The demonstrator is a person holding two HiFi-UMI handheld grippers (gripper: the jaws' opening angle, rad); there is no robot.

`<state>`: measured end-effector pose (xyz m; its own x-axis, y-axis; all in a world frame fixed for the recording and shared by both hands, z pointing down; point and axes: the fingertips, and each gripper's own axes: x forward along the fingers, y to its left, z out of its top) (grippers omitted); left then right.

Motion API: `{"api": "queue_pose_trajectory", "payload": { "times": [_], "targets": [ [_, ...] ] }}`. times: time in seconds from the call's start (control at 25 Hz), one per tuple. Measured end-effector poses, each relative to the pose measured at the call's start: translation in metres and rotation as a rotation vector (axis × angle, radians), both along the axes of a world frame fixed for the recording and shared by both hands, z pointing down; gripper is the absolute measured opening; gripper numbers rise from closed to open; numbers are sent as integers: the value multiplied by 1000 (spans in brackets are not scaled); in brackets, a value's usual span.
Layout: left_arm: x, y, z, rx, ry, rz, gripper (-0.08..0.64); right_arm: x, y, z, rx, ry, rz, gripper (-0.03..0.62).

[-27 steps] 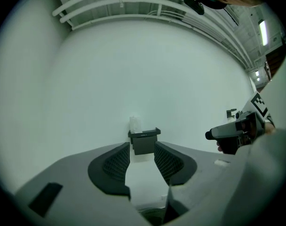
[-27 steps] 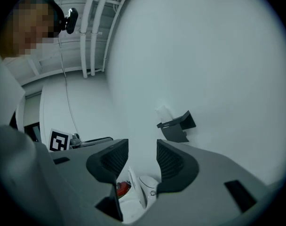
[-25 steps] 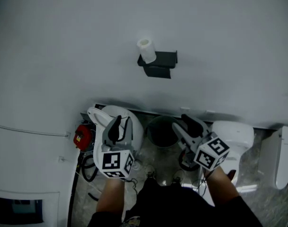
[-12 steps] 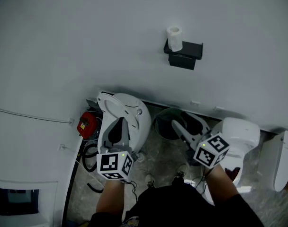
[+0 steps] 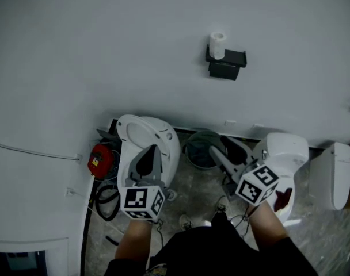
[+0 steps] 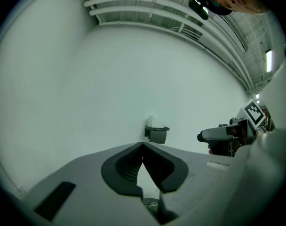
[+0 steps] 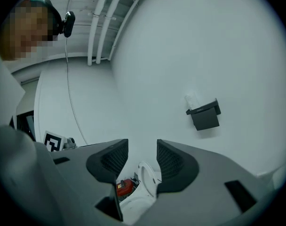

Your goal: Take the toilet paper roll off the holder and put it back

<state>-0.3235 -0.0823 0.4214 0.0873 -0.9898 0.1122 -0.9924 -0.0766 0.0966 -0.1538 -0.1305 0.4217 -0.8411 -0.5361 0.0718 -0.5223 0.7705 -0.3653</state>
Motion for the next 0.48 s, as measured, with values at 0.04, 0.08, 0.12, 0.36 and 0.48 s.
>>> {"api": "queue_pose_trajectory", "payload": {
  "times": [0.04, 0.08, 0.12, 0.36, 0.48],
  "targets": [
    [0, 3, 2, -2, 7, 22, 5, 0, 7, 1, 2, 5, 19, 175],
    [1, 7, 5, -5, 12, 42, 3, 1, 13, 3, 2, 10, 35, 175],
    [2, 10, 8, -9, 15, 60, 3, 2, 20, 5, 1, 13, 50, 175],
    [31, 24, 12, -20, 40, 180, 5, 29, 53, 5, -2, 30, 152, 175],
    [51, 36, 7, -11, 42, 225, 3, 46, 69, -1, 5, 33, 190, 175]
  ]
}}
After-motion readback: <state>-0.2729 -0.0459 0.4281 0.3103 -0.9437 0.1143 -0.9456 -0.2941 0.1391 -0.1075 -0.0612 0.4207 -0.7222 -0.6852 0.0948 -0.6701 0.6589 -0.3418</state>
